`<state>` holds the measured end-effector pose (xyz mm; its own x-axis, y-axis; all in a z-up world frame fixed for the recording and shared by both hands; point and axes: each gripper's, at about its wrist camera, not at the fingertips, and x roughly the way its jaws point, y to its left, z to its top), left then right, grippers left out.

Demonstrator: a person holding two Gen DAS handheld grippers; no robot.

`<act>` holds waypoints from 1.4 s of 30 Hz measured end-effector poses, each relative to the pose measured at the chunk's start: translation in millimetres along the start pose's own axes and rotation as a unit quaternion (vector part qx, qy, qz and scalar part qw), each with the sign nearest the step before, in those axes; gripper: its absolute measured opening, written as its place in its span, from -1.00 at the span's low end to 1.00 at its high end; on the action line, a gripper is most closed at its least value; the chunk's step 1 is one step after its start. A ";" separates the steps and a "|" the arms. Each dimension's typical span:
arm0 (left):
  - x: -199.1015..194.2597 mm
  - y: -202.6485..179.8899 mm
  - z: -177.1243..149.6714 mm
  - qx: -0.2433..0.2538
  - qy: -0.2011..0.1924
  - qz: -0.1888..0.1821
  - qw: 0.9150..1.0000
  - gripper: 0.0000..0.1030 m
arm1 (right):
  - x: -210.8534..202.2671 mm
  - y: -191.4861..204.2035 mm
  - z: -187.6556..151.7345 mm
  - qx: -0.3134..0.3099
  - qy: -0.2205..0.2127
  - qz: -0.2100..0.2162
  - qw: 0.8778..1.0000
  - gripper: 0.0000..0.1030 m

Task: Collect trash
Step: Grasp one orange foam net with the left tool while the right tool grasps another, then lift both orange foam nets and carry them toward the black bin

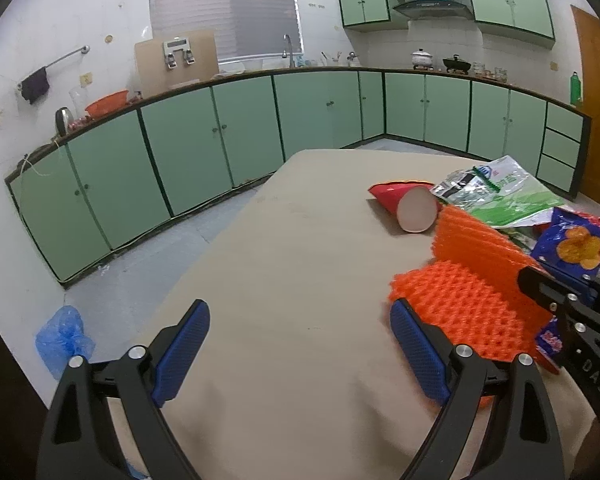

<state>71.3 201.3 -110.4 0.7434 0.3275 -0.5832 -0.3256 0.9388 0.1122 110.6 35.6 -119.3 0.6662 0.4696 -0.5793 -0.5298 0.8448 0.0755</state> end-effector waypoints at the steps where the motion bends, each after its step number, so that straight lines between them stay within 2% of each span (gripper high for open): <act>1: -0.6 -2.3 0.5 0.001 0.000 -0.004 1.000 0.75 | -2.2 -1.1 0.7 0.002 -0.003 0.003 1.000 -0.78; 9: -2.9 -19.1 0.2 0.002 0.011 -0.052 0.999 0.70 | -13.3 -23.4 3.3 0.034 -0.013 -0.001 0.999 -0.79; 12: -1.9 -28.8 0.4 0.007 0.016 -0.072 0.997 0.65 | -12.7 -28.2 0.7 0.042 -0.010 -0.003 0.999 -0.79; 15: 4.1 -40.2 -2.0 0.017 0.027 -0.083 0.996 0.51 | -12.9 -29.9 -2.2 0.047 -0.011 0.000 0.999 -0.79; 20: 14.3 -50.5 -7.0 0.016 0.051 -0.111 0.992 0.02 | -14.6 -33.0 -3.7 0.045 -0.012 0.003 0.999 -0.79; 21: 14.6 -51.4 -7.1 0.015 0.052 -0.116 0.992 -0.03 | -15.1 -33.7 -4.2 0.045 -0.012 0.003 0.999 -0.79; 24: 12.4 -56.9 -7.6 0.018 0.051 -0.133 0.990 -0.38 | -16.1 -34.5 -4.5 0.045 -0.009 0.004 0.999 -0.79; 25: 11.5 -58.6 -7.8 0.018 0.052 -0.141 0.988 -0.57 | -16.3 -34.4 -4.6 0.045 -0.008 0.005 0.999 -0.79; 27: 9.7 -60.7 -8.3 0.019 0.050 -0.147 0.988 -0.72 | -17.3 -33.7 -4.3 0.043 -0.008 0.005 0.999 -0.79; 29: 5.9 -61.4 -7.4 0.020 0.044 -0.147 0.988 -0.96 | -19.3 -31.4 -3.7 0.038 -0.009 0.005 0.999 -0.79; 37: -8.7 -52.4 5.7 0.014 0.019 -0.145 0.989 -1.00 | -32.3 -25.6 6.2 0.031 -0.023 0.013 0.999 -0.79; 42: -3.7 -49.0 5.5 0.010 0.042 -0.153 0.987 -0.99 | -38.2 -24.6 10.4 0.028 -0.028 0.012 0.999 -0.79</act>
<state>87.7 154.6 -109.3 0.7542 0.0184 -0.6564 -0.0811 0.9946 -0.0653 103.6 -0.4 -90.6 0.6825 0.5026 -0.5306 -0.5176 0.8450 0.1346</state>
